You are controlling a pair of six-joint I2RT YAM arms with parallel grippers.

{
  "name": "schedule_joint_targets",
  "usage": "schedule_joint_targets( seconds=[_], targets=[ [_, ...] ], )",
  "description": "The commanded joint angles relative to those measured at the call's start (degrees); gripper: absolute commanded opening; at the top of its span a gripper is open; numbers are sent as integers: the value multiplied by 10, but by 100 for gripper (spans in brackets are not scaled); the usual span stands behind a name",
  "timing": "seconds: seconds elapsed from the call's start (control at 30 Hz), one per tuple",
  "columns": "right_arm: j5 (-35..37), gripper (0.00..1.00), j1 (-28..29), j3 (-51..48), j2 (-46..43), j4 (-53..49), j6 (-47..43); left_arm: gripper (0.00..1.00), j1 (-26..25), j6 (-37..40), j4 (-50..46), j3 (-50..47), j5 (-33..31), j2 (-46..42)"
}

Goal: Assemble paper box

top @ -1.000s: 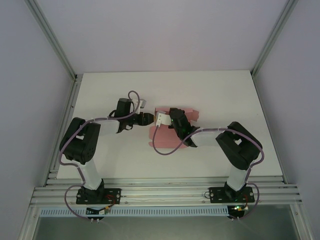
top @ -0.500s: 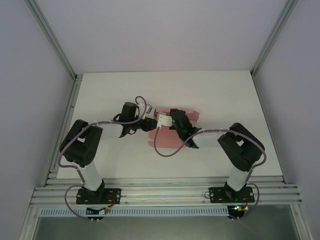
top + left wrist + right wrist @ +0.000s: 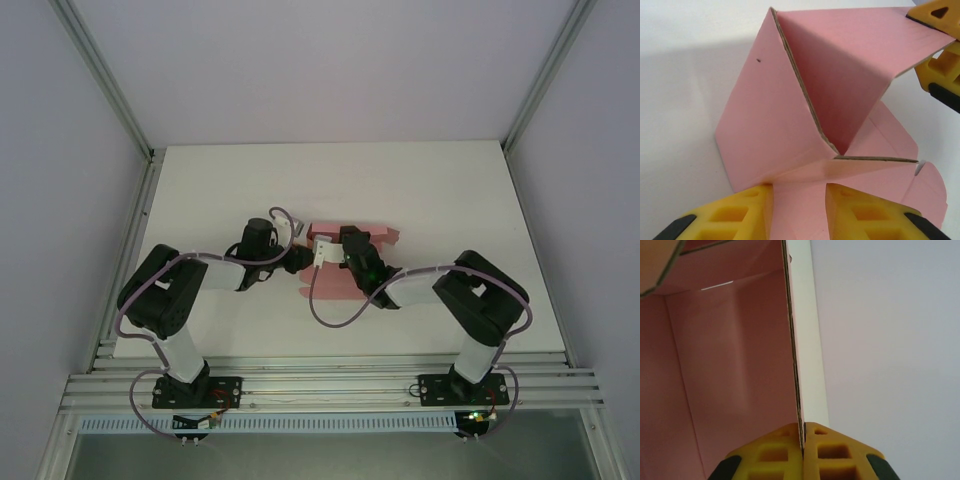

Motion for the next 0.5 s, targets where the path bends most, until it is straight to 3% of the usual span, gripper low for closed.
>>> schedule_joint_targets(
  seconds=[0.0,0.17,0.37,0.47],
  targets=[
    [10,0,18,-28,39,-28,-22,33,-4,-3,49,-6,-13,-10],
    [34,0,30,-38,51,0,-34,35,-2,-2,56,-19,-25,-25],
    [21,0,40,-27,45,-68,14,40,-3,-3,98,-7,-62,6],
    [3,0,40,-21,39,-98,30,37,-4,-3,131,-2,-79,24]
  ],
)
